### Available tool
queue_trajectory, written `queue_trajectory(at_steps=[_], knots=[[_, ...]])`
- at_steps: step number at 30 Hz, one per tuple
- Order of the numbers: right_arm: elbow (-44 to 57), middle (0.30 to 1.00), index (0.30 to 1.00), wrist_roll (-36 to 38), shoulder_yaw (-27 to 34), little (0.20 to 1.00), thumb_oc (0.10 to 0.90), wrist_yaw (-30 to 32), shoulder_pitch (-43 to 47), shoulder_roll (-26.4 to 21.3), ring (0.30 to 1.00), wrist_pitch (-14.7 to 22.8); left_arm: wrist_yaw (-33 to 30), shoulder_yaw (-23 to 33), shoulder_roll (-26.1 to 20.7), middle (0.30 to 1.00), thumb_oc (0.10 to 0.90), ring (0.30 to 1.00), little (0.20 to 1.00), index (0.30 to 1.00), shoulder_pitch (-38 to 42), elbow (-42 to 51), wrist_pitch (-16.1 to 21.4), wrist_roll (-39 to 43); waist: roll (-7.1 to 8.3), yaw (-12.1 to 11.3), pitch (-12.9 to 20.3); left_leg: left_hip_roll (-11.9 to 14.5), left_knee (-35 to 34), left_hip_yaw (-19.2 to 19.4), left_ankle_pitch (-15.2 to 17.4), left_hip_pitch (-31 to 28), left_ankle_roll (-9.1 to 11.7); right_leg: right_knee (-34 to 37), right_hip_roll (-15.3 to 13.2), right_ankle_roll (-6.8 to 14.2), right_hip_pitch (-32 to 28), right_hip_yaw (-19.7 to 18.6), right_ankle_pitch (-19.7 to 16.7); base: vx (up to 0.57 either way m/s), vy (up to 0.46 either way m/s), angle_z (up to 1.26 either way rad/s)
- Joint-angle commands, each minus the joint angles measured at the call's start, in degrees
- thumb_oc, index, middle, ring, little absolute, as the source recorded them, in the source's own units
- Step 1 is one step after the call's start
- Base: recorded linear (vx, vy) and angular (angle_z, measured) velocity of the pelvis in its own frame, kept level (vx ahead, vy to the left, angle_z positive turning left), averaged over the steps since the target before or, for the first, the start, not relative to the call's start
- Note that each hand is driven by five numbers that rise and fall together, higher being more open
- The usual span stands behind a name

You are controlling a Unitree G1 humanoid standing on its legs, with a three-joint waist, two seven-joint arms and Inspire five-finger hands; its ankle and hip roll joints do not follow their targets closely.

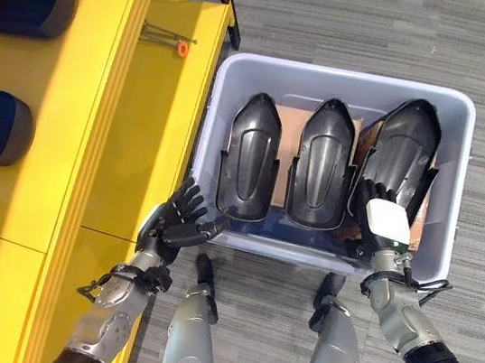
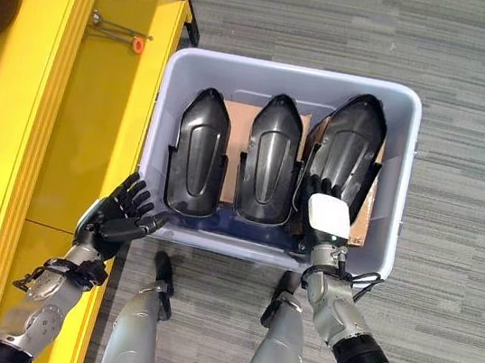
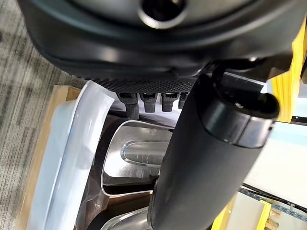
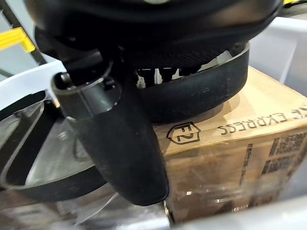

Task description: Move parts from the plastic box to the shelf.

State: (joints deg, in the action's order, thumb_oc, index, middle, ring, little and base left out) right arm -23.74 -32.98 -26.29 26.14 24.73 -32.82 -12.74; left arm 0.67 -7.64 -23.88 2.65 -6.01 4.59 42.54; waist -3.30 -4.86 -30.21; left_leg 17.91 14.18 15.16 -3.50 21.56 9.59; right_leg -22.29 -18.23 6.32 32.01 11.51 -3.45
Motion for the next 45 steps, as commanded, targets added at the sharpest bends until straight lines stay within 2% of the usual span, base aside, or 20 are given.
queue_trajectory(at_steps=[1,6,12,18,19,24,25,26,38,42,45], knots=[[-1.1,1.0,1.0,3.0,1.9,1.0,0.9,4.4,4.8,-0.1,1.0,-3.0,0.5,0.5,-3.0,1.0,0.9,1.0,1.0,1.0,-0.9,4.8,4.3,1.3,-0.4,-0.4,0.4,-0.9,4.9,-4.3,4.6,5.0,-2.9,-5.3,-2.5,3.6,0.1,-0.5,6.3,-0.03,0.002,0.01],[-5.2,1.0,1.0,4.2,2.9,1.0,0.9,6.6,7.0,-0.3,1.0,-2.6,0.4,0.0,-2.7,1.0,0.9,1.0,1.0,1.0,-0.1,4.5,4.5,1.3,-0.93,-0.8,0.4,-1.2,5.8,-4.9,4.8,7.4,-3.1,-6.4,-2.4,3.3,2.5,-0.7,6.5,-0.01,0.002,0.0],[-9.6,1.0,1.0,6.5,4.4,1.0,0.9,6.4,10.8,-0.8,1.0,-2.6,1.0,-0.3,-2.8,1.0,0.9,1.0,1.0,1.0,0.9,4.2,3.7,2.0,-1.63,-1.3,0.4,-1.7,8.0,-5.7,5.4,10.8,-3.4,-8.2,-2.6,2.8,5.3,-0.9,6.9,0.0,0.0,0.0],[-15.4,1.0,1.0,7.4,3.7,1.0,0.9,5.3,14.0,-0.6,1.0,-5.4,0.7,-0.8,-2.7,1.0,0.9,1.0,1.0,1.0,2.1,3.4,5.1,1.3,-2.4,-1.9,0.4,-2.4,9.8,-6.3,6.1,14.1,-3.8,-10.1,-2.6,2.4,8.3,-1.1,7.4,-0.01,0.018,-0.04],[-16.9,1.0,1.0,7.9,3.2,1.0,0.9,5.7,14.1,-0.2,1.0,-5.7,0.5,-1.2,-2.7,1.0,0.9,1.0,1.0,1.0,2.1,2.9,5.7,1.7,-2.58,-1.9,0.4,-2.6,10.9,-6.7,7.7,13.9,-3.5,-11.4,-2.8,2.9,8.1,-1.5,9.0,0.04,0.028,-0.09],[-21.7,1.0,1.0,10.0,2.9,1.0,0.9,5.8,15.4,0.2,1.0,-5.5,1.0,-1.4,-2.8,1.0,0.9,1.0,1.0,1.0,2.5,2.2,6.4,2.1,-3.24,-2.2,0.4,-3.4,13.8,-7.5,8.9,17.1,-3.9,-13.7,-3.1,2.3,10.9,-1.7,9.6,-0.02,0.021,-0.12],[-22.9,0.594,0.594,10.6,2.7,0.594,0.61,5.7,15.7,0.4,0.594,-5.3,1.3,-1.4,-2.7,1.0,0.9,1.0,1.0,1.0,2.5,1.8,6.6,2.3,-3.37,-2.4,0.4,-3.4,14.5,-7.8,9.2,17.8,-4.0,-14.3,-3.2,2.2,11.6,-1.8,9.7,-0.03,0.021,-0.06],[-24.4,0.3,0.3,11.4,2.1,0.3,0.4,5.6,16.2,0.8,0.3,-5.2,1.7,-1.6,-2.7,1.0,0.9,1.0,1.0,1.0,2.7,1.5,7.0,2.4,-3.54,-2.5,0.4,-3.5,15.4,-8.0,9.6,18.8,-4.2,-14.9,-3.3,2.0,12.4,-2.0,9.9,-0.03,0.022,0.07],[-31.9,0.3,0.3,15.8,1.0,0.3,0.4,8.0,18.2,1.1,0.3,-7.0,1.8,-1.9,-3.0,1.0,0.9,1.0,1.0,1.0,3.6,0.3,9.4,2.7,-3.8,-2.7,0.4,-3.7,18.5,-8.7,11.1,20.9,-5.0,-16.8,-3.0,1.6,14.0,-2.6,10.5,0.0,0.002,-0.09],[-35.5,0.3,0.3,17.3,1.4,0.3,0.4,9.5,18.1,1.4,0.3,-4.9,2.5,-2.6,-3.0,1.0,0.9,1.0,1.0,1.0,3.9,-1.1,10.4,3.2,-3.92,-2.7,0.4,-3.6,18.3,-8.6,11.2,20.2,-5.1,-16.6,-2.8,1.4,13.3,-2.6,10.5,0.01,0.007,-0.05],[-36.9,0.3,0.3,17.4,1.7,0.3,0.4,10.7,18.1,1.4,0.3,-4.1,4.3,-3.0,-2.8,1.0,0.9,1.0,1.0,1.0,3.9,-1.8,9.6,5.4,-3.92,-2.7,0.4,-3.6,17.7,-8.4,10.9,19.1,-5.1,-16.0,-2.7,1.5,12.2,-2.5,10.4,0.0,0.0,-0.02]])
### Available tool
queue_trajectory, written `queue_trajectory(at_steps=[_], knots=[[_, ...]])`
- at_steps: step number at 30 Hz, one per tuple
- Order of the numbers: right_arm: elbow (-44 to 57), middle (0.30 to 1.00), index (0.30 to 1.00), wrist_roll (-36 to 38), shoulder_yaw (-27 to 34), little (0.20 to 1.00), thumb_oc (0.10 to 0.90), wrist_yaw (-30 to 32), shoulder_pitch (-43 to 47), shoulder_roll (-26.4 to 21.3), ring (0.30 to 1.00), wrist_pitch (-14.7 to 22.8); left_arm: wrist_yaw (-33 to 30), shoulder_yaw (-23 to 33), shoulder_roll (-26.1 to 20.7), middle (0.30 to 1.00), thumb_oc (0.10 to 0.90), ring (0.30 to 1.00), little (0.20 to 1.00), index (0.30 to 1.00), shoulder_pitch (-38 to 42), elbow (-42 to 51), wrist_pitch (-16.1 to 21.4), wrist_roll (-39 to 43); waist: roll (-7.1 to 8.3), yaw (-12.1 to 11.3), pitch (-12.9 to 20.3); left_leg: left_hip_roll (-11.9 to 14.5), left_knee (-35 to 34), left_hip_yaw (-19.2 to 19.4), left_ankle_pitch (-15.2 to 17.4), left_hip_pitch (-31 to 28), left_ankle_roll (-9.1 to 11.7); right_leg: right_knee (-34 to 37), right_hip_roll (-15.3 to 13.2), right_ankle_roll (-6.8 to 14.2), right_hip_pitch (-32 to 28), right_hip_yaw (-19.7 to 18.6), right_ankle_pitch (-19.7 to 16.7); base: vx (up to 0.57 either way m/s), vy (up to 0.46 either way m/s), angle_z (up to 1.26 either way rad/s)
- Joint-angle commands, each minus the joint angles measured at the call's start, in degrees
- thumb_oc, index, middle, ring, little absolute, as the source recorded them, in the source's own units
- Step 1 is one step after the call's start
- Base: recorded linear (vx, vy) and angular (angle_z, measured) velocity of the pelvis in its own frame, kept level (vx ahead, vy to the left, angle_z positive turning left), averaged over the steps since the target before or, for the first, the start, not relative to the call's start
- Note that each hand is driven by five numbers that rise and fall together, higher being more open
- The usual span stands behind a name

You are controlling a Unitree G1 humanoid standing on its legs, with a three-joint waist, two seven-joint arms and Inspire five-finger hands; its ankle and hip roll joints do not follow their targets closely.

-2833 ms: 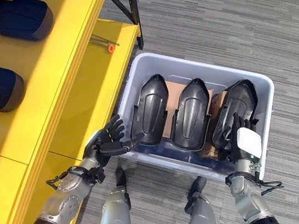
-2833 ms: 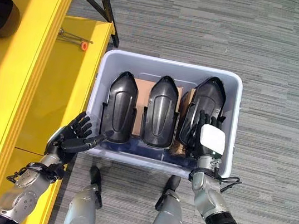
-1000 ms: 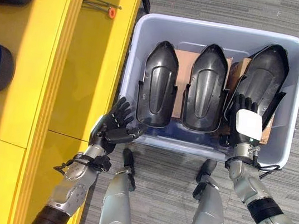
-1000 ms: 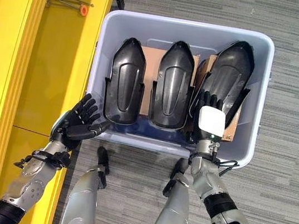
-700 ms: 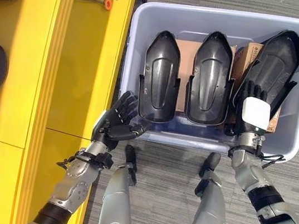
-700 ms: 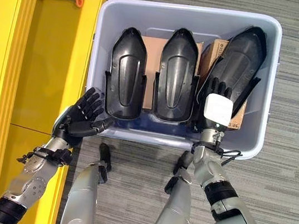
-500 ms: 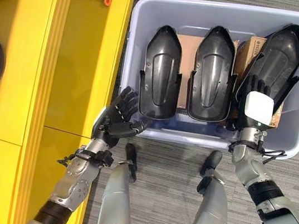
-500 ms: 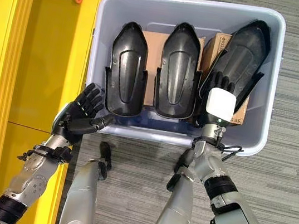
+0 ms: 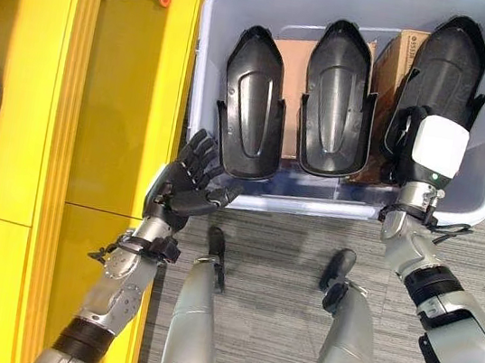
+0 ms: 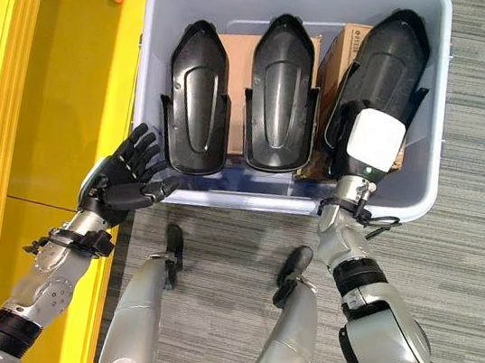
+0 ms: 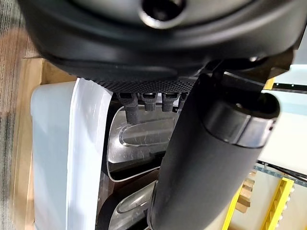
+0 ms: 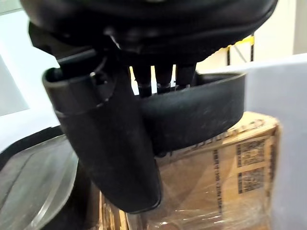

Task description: Move parts from the plastic box to the shelf.

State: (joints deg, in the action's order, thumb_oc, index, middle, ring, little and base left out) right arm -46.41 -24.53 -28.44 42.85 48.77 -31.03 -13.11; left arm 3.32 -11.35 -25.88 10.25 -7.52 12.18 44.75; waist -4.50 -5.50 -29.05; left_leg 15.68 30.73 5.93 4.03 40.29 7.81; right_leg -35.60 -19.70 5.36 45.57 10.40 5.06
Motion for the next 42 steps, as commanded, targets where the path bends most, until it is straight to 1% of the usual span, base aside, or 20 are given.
queue_trajectory(at_steps=[1,4,8,9,10,11,12,13,14,15,17,19,20,24,25,26,28,31,35,42], knots=[[-14.4,0.3,0.3,8.9,4.0,0.3,0.4,-5.7,-5.8,-0.5,0.3,-4.0,2.0,0.6,-0.8,1.0,0.9,1.0,1.0,1.0,-3.7,-0.3,2.0,3.9,-2.67,-2.1,-0.7,-1.3,0.9,1.0,3.3,-0.1,-3.3,-2.3,-1.2,2.6,-2.0,-1.3,1.8,0.01,-0.011,0.04],[-14.9,0.3,0.3,9.2,4.3,0.3,0.4,-5.3,-6.4,-0.7,0.3,-4.2,2.1,0.6,-0.8,1.0,0.9,1.0,1.0,1.0,-3.7,-0.2,2.6,3.4,-2.46,-2.0,-0.7,-1.1,0.0,1.4,3.0,-1.9,-3.2,-1.2,-1.0,2.8,-3.7,-1.2,1.5,0.01,-0.005,0.02],[-15.3,0.3,0.3,8.7,4.6,0.3,0.4,-4.0,-7.1,-1.1,0.3,-2.3,1.9,0.2,-1.1,1.0,0.9,1.0,1.0,1.0,-3.6,-0.2,2.8,3.6,-2.11,-1.8,-0.7,-1.0,-1.5,1.9,2.6,-4.7,-3.0,0.6,-0.6,2.9,-6.4,-1.0,1.1,0.01,-0.006,0.04],[-15.2,0.3,0.3,8.8,4.7,0.3,0.4,-2.6,-7.2,-1.2,0.3,0.4,1.8,0.1,-1.1,1.0,0.9,1.0,1.0,1.0,-3.3,-0.5,2.7,3.5,-1.97,-1.8,-0.7,-1.0,-2.2,2.2,2.4,-6.1,-3.0,1.3,-0.6,3.0,-7.7,-0.9,0.9,0.0,0.0,0.0],[-15.2,0.3,0.3,8.7,4.7,0.3,0.4,-2.2,-7.3,-1.2,0.3,1.0,1.8,0.1,-1.1,1.0,0.9,1.0,1.0,1.0,-3.3,-0.5,2.7,3.5,-1.96,-1.8,-0.7,-1.0,-2.3,2.2,2.4,-6.3,-3.0,1.4,-0.6,3.0,-7.9,-0.8,0.9,0.0,0.0,0.0],[-14.9,0.3,0.3,8.3,4.6,0.3,0.4,0.7,-7.2,-1.3,0.3,4.4,1.7,-0.1,-1.1,1.0,0.9,1.0,1.0,1.0,-3.1,-0.6,2.6,3.6,-1.88,-1.7,-0.7,-1.1,-3.0,2.5,2.1,-7.4,-3.0,1.9,-0.6,3.0,-8.9,-0.7,0.8,-0.05,-0.005,-0.01],[-13.2,0.3,0.3,8.0,4.5,0.3,0.4,4.1,-6.3,-1.8,0.3,8.5,1.6,-0.1,-1.3,1.0,0.9,1.0,1.0,1.0,-2.5,-0.7,2.7,3.9,-1.68,-1.6,-0.7,-1.1,-4.4,3.1,0.3,-7.9,-3.4,3.5,-0.3,2.6,-9.4,-0.2,-0.8,0.0,0.0,0.0],[-12.7,0.3,0.3,8.0,4.5,0.3,0.4,4.6,-6.8,-1.8,0.3,9.0,1.6,-0.3,-1.3,1.0,0.9,1.0,1.0,1.0,-2.9,-0.7,2.7,4.0,-1.66,-1.5,-0.7,-1.1,-4.1,3.0,1.7,-9.3,-3.0,3.0,-0.5,3.2,-10.7,-0.4,0.5,-0.05,0.0,0.03],[-10.8,0.3,0.3,7.3,4.9,0.3,0.4,7.5,-6.6,-2.2,0.3,11.6,1.5,-0.1,-1.4,1.0,0.9,1.0,1.0,1.0,-2.7,-0.5,2.7,3.9,-1.48,-1.3,-0.7,-1.0,-5.1,3.5,0.1,-9.2,-3.4,4.1,-0.4,2.8,-10.7,-0.1,-1.0,0.0,0.0,0.0],[-10.8,0.3,0.3,7.3,4.9,0.3,0.4,7.5,-6.6,-2.2,0.3,11.6,1.5,-0.1,-1.4,1.0,0.9,1.0,1.0,1.0,-2.7,-0.5,2.7,3.9,-1.49,-1.3,-0.7,-1.0,-5.2,3.5,0.0,-9.3,-3.4,4.2,-0.4,2.8,-10.7,-0.1,-1.0,-0.03,-0.006,0.04],[-2.5,0.3,0.3,5.0,7.2,0.3,0.4,9.0,-9.4,-3.8,0.3,13.9,0.9,1.1,-1.4,1.0,0.9,1.0,1.0,1.0,-3.8,0.4,1.7,3.5,-0.7,-0.5,-0.7,-0.9,-7.7,4.6,-0.6,-13.6,-3.0,6.7,-0.1,3.6,-14.6,0.0,-1.6,0.06,-0.005,0.02],[2.5,0.3,0.3,3.2,8.6,0.3,0.4,10.3,-11.4,-4.5,0.3,15.2,0.4,1.5,-1.3,1.0,0.9,1.0,1.0,1.0,-4.2,0.9,1.7,3.0,-0.19,0.1,-0.7,-0.7,-9.2,5.2,-1.0,-16.0,-2.7,8.2,0.0,3.9,-16.7,0.1,-1.9,0.05,-0.009,-0.06],[7.3,0.3,0.3,1.8,9.9,0.3,0.4,10.9,-13.2,-4.9,0.3,15.7,-0.1,2.0,-1.1,1.0,0.9,1.0,1.0,1.0,-4.7,1.5,1.6,2.7,0.28,0.7,-0.7,-0.5,-10.5,5.7,-1.3,-18.6,-2.6,9.4,0.2,4.1,-19.1,0.1,-2.1,0.05,-0.011,-0.11],[15.1,0.3,0.3,-0.3,12.1,0.3,0.4,12.3,-15.8,-5.4,0.3,17.3,0.1,3.0,-1.0,1.0,0.9,1.0,1.0,1.0,-5.6,2.3,1.4,2.5,0.98,1.6,-0.7,0.1,-12.7,6.9,-1.9,-23.5,-2.3,11.5,0.5,4.3,-23.7,0.2,-2.2,0.06,-0.011,-0.05],[20.1,0.3,0.3,-1.4,13.6,0.3,0.4,13.0,-17.4,-5.6,0.3,18.0,0.2,3.6,-0.5,1.0,0.9,1.0,1.0,1.0,-6.5,2.8,0.9,2.1,1.25,2.0,0.0,0.7,-14.2,7.4,-2.4,-25.8,-2.1,12.7,0.6,4.2,-26.0,0.6,-2.3,0.09,-0.004,-0.05],[20.3,0.3,0.3,-1.5,13.7,0.3,0.4,13.0,-17.5,-5.6,0.3,18.0,0.1,3.5,-0.5,1.0,0.9,1.0,1.0,1.0,-6.6,2.8,0.9,2.1,1.23,2.0,-0.1,0.7,-14.2,7.4,-2.5,-25.9,-2.0,12.8,0.6,4.2,-26.1,0.6,-2.3,0.14,-0.001,-0.04],[27.4,0.3,0.3,-2.7,16.8,0.3,0.4,13.4,-20.5,-6.2,0.3,18.2,-0.1,4.2,-0.4,1.0,0.9,1.0,1.0,1.0,-8.1,4.2,0.2,2.3,1.51,2.6,1.5,1.2,-15.9,8.0,-3.0,-28.3,-1.7,14.2,0.5,4.3,-28.4,1.1,-2.6,0.12,-0.005,0.05],[34.0,0.3,0.3,-4.6,21.1,0.3,0.4,14.1,-22.9,-6.8,0.3,19.7,0.1,4.9,-0.5,1.0,0.9,1.0,1.0,1.0,-9.7,5.7,-0.7,1.9,1.65,3.2,3.2,1.7,-17.9,8.8,-3.6,-30.9,-1.2,15.8,0.3,4.5,-31.1,1.8,-2.8,0.1,0.004,0.02],[41.6,0.3,0.3,-5.5,26.4,0.3,0.4,11.0,-24.4,-7.5,0.3,19.7,1.3,6.6,-0.2,1.0,0.9,1.0,1.0,1.0,-13.2,7.1,-1.7,1.6,1.75,3.6,6.5,2.2,-20.7,10.5,-4.3,-35.6,-0.6,18.1,0.5,4.3,-35.9,2.7,-2.6,0.15,0.046,0.01],[47.0,0.3,0.3,-4.3,30.4,0.3,0.4,8.2,-29.0,-6.9,0.3,20.2,4.4,8.8,0.5,1.0,0.9,1.0,1.0,1.0,-18.0,8.1,-3.0,1.3,2.22,3.1,11.2,2.6,-23.2,11.4,-5.1,-39.8,-0.5,19.9,1.2,3.6,-41.0,4.1,-1.9,0.14,0.019,-0.01]])
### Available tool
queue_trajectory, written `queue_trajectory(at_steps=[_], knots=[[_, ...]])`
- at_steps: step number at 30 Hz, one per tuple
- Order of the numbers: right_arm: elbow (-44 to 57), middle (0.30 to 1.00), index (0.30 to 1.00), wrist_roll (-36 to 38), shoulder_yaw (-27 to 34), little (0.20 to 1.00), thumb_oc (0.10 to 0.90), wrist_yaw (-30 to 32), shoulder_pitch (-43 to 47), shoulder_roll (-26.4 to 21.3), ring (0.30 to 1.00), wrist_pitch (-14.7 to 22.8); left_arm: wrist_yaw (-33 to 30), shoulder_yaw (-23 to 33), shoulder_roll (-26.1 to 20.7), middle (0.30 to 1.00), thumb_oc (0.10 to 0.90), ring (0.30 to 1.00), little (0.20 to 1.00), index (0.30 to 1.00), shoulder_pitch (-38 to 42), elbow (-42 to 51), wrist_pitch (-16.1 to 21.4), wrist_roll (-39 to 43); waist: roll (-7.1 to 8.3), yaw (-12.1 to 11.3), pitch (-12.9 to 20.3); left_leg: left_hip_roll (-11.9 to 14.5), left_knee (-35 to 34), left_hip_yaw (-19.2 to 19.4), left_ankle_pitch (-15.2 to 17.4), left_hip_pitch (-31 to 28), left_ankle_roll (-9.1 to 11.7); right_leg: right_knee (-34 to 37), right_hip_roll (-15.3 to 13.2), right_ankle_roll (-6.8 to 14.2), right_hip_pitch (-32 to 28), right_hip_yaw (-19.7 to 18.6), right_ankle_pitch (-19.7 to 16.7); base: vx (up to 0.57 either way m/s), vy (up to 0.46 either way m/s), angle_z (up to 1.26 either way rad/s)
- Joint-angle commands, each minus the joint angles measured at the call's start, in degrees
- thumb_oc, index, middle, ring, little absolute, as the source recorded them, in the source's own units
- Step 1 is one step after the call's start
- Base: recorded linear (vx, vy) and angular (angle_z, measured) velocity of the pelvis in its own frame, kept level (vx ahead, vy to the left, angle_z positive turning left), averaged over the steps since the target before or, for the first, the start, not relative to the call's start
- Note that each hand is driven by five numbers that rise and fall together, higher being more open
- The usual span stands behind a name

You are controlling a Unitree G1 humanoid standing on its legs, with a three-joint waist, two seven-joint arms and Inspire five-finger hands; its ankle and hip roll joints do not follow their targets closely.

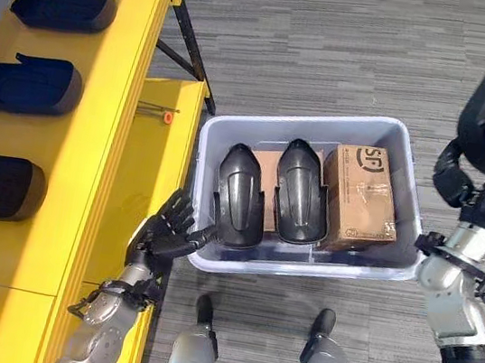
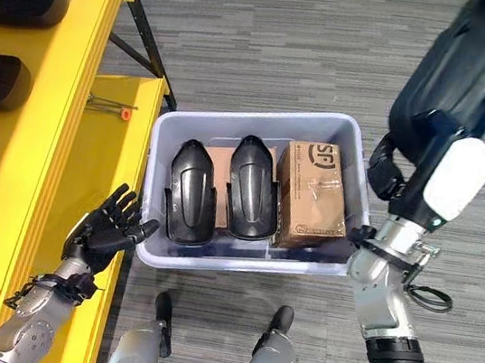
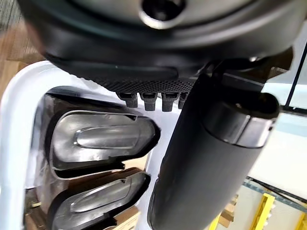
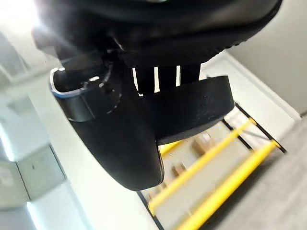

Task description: Move parts from the plastic box to the shelf.

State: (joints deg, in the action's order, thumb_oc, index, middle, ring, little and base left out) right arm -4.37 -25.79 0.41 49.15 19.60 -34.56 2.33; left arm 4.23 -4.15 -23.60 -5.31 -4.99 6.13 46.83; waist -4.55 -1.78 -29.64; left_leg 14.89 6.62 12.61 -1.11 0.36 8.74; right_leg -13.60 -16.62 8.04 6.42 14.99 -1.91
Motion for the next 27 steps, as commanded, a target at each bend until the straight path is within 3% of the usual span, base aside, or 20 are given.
queue_trajectory(at_steps=[1,11,17,27], knots=[[5.4,0.3,0.3,-2.8,1.8,0.3,0.4,1.4,-0.6,-3.0,0.3,5.0,4.1,1.8,-1.5,1.0,0.9,1.0,1.0,1.0,-3.1,5.6,2.9,-1.1,2.34,-0.7,12.7,3.5,0.7,4.7,0.0,-0.4,-1.4,-1.9,-1.7,0.8,-2.6,-0.3,5.2,0.12,-0.001,0.04],[10.8,0.3,0.3,-0.1,-0.5,0.3,0.4,-7.4,-3.5,-1.5,0.3,9.8,9.0,3.0,-1.3,1.0,0.9,1.0,1.0,1.0,-4.5,6.4,0.4,-3.2,3.16,-0.8,16.8,3.8,-0.4,5.2,0.3,-4.0,-1.3,0.1,-0.7,-0.1,-7.1,0.8,6.3,0.04,0.009,0.03],[13.4,0.3,0.3,0.9,-3.8,0.3,0.4,-10.0,-4.6,-1.1,0.3,10.3,17.5,1.4,-1.4,1.0,0.9,1.0,1.0,1.0,-4.6,8.9,-4.7,-1.4,3.49,-0.8,18.4,4.4,-1.1,5.3,-0.2,-4.9,-1.2,1.8,0.0,-0.7,-8.6,1.1,5.8,0.0,0.003,0.01],[14.7,0.3,0.3,1.4,-7.6,0.3,0.4,-10.9,-5.5,-0.2,0.3,9.7,17.2,-1.5,-2.8,1.0,0.9,1.0,1.0,1.0,-2.9,10.7,-5.7,-2.6,3.77,-0.5,19.4,4.2,-2.3,5.7,-0.1,-6.2,-1.1,4.6,0.5,-0.3,-10.1,0.8,4.6,0.0,0.011,0.0]])
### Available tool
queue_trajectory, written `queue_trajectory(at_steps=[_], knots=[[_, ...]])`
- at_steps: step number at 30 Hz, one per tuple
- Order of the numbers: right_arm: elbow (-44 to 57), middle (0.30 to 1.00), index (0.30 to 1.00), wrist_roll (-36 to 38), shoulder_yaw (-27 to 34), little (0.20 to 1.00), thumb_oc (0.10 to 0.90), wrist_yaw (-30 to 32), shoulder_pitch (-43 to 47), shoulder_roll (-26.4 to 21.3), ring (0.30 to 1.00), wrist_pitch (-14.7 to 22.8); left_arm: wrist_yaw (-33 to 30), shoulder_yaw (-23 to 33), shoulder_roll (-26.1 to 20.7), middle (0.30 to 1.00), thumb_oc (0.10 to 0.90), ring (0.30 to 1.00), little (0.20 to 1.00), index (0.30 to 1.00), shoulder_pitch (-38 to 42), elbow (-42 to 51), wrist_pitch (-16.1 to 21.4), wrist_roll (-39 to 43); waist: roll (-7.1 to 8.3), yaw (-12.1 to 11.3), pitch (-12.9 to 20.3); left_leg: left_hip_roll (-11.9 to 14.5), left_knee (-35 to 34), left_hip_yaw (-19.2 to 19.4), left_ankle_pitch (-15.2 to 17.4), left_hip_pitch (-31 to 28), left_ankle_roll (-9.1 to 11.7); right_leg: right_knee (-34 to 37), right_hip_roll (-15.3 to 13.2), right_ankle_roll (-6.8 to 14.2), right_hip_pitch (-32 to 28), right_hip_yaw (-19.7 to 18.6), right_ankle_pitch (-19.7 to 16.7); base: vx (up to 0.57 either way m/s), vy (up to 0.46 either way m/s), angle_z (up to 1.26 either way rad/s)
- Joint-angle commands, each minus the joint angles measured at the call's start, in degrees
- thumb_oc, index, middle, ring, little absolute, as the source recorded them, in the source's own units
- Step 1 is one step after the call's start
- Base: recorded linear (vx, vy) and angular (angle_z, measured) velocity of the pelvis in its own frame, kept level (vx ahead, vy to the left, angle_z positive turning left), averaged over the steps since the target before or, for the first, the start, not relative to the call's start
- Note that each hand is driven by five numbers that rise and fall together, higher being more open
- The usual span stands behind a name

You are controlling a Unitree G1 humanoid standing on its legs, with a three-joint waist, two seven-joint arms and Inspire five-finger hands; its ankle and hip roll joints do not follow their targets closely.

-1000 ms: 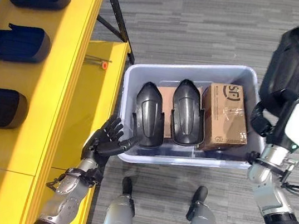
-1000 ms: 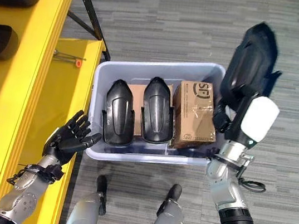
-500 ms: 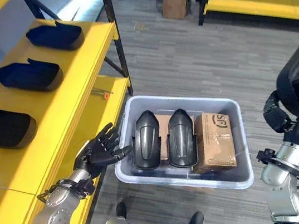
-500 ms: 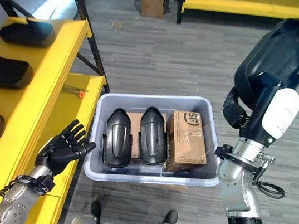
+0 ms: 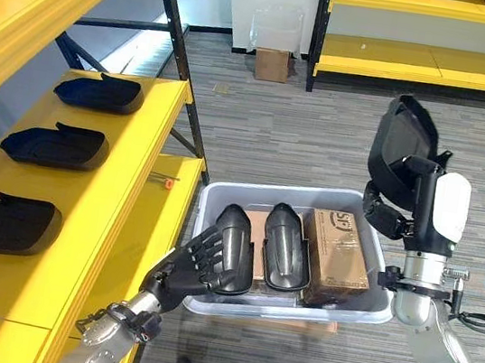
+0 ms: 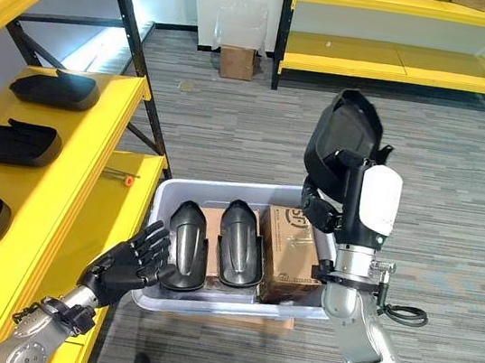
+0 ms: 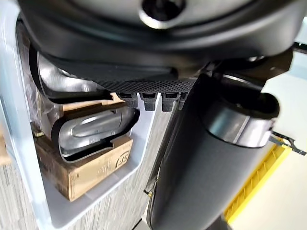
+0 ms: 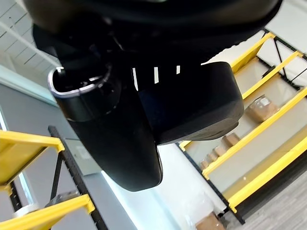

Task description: Move parts from the plastic box to the shelf.

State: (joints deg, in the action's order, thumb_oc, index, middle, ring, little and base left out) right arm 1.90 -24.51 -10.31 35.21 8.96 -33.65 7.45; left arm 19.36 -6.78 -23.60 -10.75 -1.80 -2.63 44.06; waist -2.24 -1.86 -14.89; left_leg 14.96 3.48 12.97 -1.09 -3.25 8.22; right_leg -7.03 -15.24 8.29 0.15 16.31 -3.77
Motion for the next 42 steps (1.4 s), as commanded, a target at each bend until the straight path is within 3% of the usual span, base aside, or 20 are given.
queue_trajectory(at_steps=[1,5,8,11,16,19,21,22,23,24,25,27,28,29,31,33,37,39,41,42], knots=[[8.6,0.3,0.3,0.2,3.0,0.3,0.4,2.9,4.9,-1.1,0.3,4.7,2.0,1.1,-2.9,1.0,0.9,1.0,1.0,1.0,2.5,7.8,2.8,0.4,1.5,-0.4,4.6,4.0,0.8,5.2,0.0,-2.5,-0.7,-1.9,-0.9,-0.5,-3.8,-0.6,6.4,0.01,0.005,0.03],[10.8,0.3,0.3,0.0,3.1,0.3,0.4,3.8,1.2,-0.5,0.3,3.5,5.4,-0.2,-3.1,1.0,0.9,1.0,1.0,1.0,3.3,8.3,-0.1,0.3,1.95,0.7,4.5,1.7,1.3,-0.2,1.3,-1.0,-2.3,-3.2,1.2,-0.6,-2.9,-7.2,8.3,0.06,-0.043,0.32],[12.8,0.3,0.3,-0.7,4.2,0.3,0.4,6.5,-1.8,-0.7,0.3,2.4,9.0,-3.5,-2.9,1.0,0.9,1.0,1.0,1.0,4.6,8.9,-1.5,-1.8,2.29,2.9,4.4,-0.3,-0.2,-5.9,1.0,0.3,-3.4,-5.3,6.0,-2.0,-1.7,-15.1,11.4,0.03,-0.092,1.1],[13.1,0.3,0.3,-0.3,4.2,0.3,0.4,7.0,-2.1,-1.5,0.3,3.4,7.3,-5.9,-3.2,1.0,0.9,1.0,1.0,1.0,6.3,9.9,-0.7,-2.1,2.31,3.5,3.6,-0.4,0.6,-8.1,0.9,2.0,-3.1,-8.6,7.7,-3.0,-0.3,-15.6,13.8,-0.03,-0.15,1.16],[13.6,0.3,0.3,-0.2,1.8,0.3,0.4,5.5,-1.0,-2.7,0.3,5.0,4.1,-7.9,-3.1,1.0,0.9,1.0,1.0,1.0,7.0,10.9,2.6,-1.9,1.77,3.2,1.5,2.0,0.8,-10.2,-1.9,3.4,-2.1,-16.3,12.0,-6.1,2.5,-14.6,18.0,0.0,-0.168,0.35],[13.7,0.3,0.3,-1.1,0.8,0.3,0.4,6.0,0.1,-3.2,0.3,5.1,4.7,-7.8,-3.4,1.0,0.9,1.0,1.0,1.0,6.4,11.6,3.7,-2.5,1.87,3.0,0.3,5.0,-1.2,-8.6,-5.7,4.2,-0.8,-17.4,13.0,-6.8,3.3,-13.2,18.0,-0.08,-0.123,0.4],[13.9,0.3,0.3,-1.2,1.5,0.3,0.4,5.6,-0.4,-3.9,0.3,5.6,6.8,-7.5,-3.9,1.0,0.9,1.0,1.0,1.0,6.6,12.0,3.2,-3.6,1.71,3.7,-0.1,7.6,-1.0,-5.0,-10.2,5.6,0.0,-17.0,12.6,-7.1,3.5,-11.4,17.6,-0.12,-0.043,0.47],[13.9,0.3,0.3,-1.2,1.6,0.3,0.4,5.6,-0.5,-4.0,0.3,5.6,6.9,-7.5,-4.0,1.0,0.9,1.0,1.0,1.0,6.6,12.1,3.3,-3.7,1.67,3.8,0.0,7.7,-0.9,-4.9,-10.5,5.8,0.1,-16.9,12.6,-7.1,3.5,-11.2,17.5,-0.14,-0.011,0.17],[13.5,0.3,0.3,-0.3,2.9,0.3,0.4,5.6,-1.4,-5.3,0.3,7.0,8.2,-7.5,-4.5,1.0,0.9,1.0,1.0,1.0,7.1,12.0,3.9,-3.3,1.78,5.1,0.1,8.4,1.6,-0.7,-9.4,6.1,-0.3,-16.5,11.8,-7.4,3.7,-9.8,17.2,-0.26,0.051,0.8],[13.4,0.3,0.3,0.5,4.7,0.3,0.4,5.0,-2.8,-6.9,0.3,9.7,8.6,-7.5,-5.4,1.0,0.9,1.0,1.0,1.0,8.3,12.2,4.7,-1.3,2.54,7.0,1.0,6.7,8.3,4.6,-2.9,4.4,-1.7,-15.9,9.4,-7.4,4.6,-7.8,16.5,-0.27,0.074,1.03],[13.4,0.3,0.3,0.5,4.8,0.3,0.4,5.1,-3.0,-7.0,0.3,10.0,8.7,-7.5,-5.4,1.0,0.9,1.0,1.0,1.0,8.4,12.2,4.9,-1.3,2.6,7.1,1.1,6.5,8.8,4.7,-2.5,4.3,-1.7,-15.9,9.2,-7.4,4.6,-7.6,16.5,-0.27,0.117,1.25],[12.2,0.3,0.3,-0.8,4.3,0.3,0.4,7.6,-3.2,-7.4,0.3,10.7,7.8,-9.3,-5.2,1.0,0.9,1.0,1.0,1.0,10.8,12.6,5.7,-3.7,3.51,8.8,2.9,4.8,19.8,7.2,1.1,1.2,-1.2,-13.0,7.4,-7.8,4.8,-5.9,15.2,-0.12,0.159,0.91],[11.9,0.3,0.3,-1.1,4.1,0.3,0.4,8.0,-3.1,-7.3,0.3,10.7,7.5,-9.7,-5.1,1.0,0.9,1.0,1.0,1.0,11.3,12.7,5.8,-4.2,3.47,9.1,3.3,4.5,20.0,7.6,1.4,0.6,-1.3,-12.7,7.2,-7.8,4.8,-5.6,15.1,-0.06,0.342,0.99],[11.7,0.3,0.3,-2.0,3.5,0.3,0.4,9.2,-2.6,-7.3,0.3,9.9,6.9,-10.9,-5.2,1.0,0.9,1.0,1.0,1.0,12.6,12.7,6.5,-5.0,2.36,9.9,4.7,1.4,13.5,9.0,3.7,-3.2,-2.4,-12.7,7.0,-6.9,5.4,-4.9,14.6,-0.06,0.288,0.83],[11.4,0.3,0.3,-3.2,2.8,0.3,0.4,10.1,-2.4,-6.7,0.3,8.9,6.9,-11.5,-5.9,1.0,0.9,1.0,1.0,1.0,13.5,12.7,7.3,-6.0,1.5,10.1,5.3,-0.6,7.2,9.8,4.4,-4.8,-3.4,-13.0,6.5,-6.0,5.6,-4.6,14.2,-0.03,0.305,0.76],[11.0,0.3,0.3,-3.7,2.9,0.3,0.4,11.0,-2.0,-6.0,0.3,7.4,7.2,-11.7,-7.1,1.0,0.9,1.0,1.0,1.0,14.3,13.8,8.1,-7.7,1.4,9.9,5.5,-1.1,3.6,11.3,5.3,-5.1,-4.5,-12.3,5.8,-5.8,5.8,-3.6,12.2,-0.07,0.2,0.77],[11.3,0.3,0.3,-4.2,4.6,0.3,0.4,11.0,-2.3,-5.9,0.3,6.5,5.6,-9.9,-9.5,1.0,0.9,1.0,1.0,1.0,13.5,16.6,10.9,-8.4,0.95,8.7,5.7,-2.2,-1.5,10.3,3.9,-5.5,-4.7,-11.1,4.3,-3.3,5.3,-3.5,10.2,-0.03,0.192,0.48],[12.1,0.3,0.3,-4.0,6.0,0.3,0.4,10.1,-3.4,-5.8,0.3,6.6,3.5,-6.9,-11.1,1.0,0.9,1.0,1.0,1.0,11.3,18.3,15.7,-10.3,0.74,7.4,6.0,-2.6,-3.1,10.0,2.9,-5.3,-4.8,-9.7,3.5,-2.5,4.1,-2.9,9.8,-0.01,0.146,0.26],[12.9,0.3,0.3,-4.4,6.7,0.3,0.4,9.3,-4.7,-5.3,0.3,7.3,-3.9,-3.1,-13.1,1.0,0.9,1.0,1.0,1.0,9.8,18.2,26.2,-22.5,0.94,6.3,6.2,-3.1,-3.6,9.7,2.3,-5.0,-5.1,-8.1,2.9,-1.9,2.5,-2.3,9.6,-0.01,0.125,0.21],[13.0,0.3,0.3,-4.8,6.8,0.3,0.4,9.3,-4.8,-5.2,0.3,8.2,-5.1,-2.1,-14.0,1.0,0.9,1.0,1.0,1.0,9.9,18.0,27.4,-21.6,1.13,5.8,6.3,-3.1,-3.6,9.7,2.2,-4.9,-5.2,-7.7,2.6,-1.9,2.0,-1.9,9.5,-0.02,0.117,0.23]])
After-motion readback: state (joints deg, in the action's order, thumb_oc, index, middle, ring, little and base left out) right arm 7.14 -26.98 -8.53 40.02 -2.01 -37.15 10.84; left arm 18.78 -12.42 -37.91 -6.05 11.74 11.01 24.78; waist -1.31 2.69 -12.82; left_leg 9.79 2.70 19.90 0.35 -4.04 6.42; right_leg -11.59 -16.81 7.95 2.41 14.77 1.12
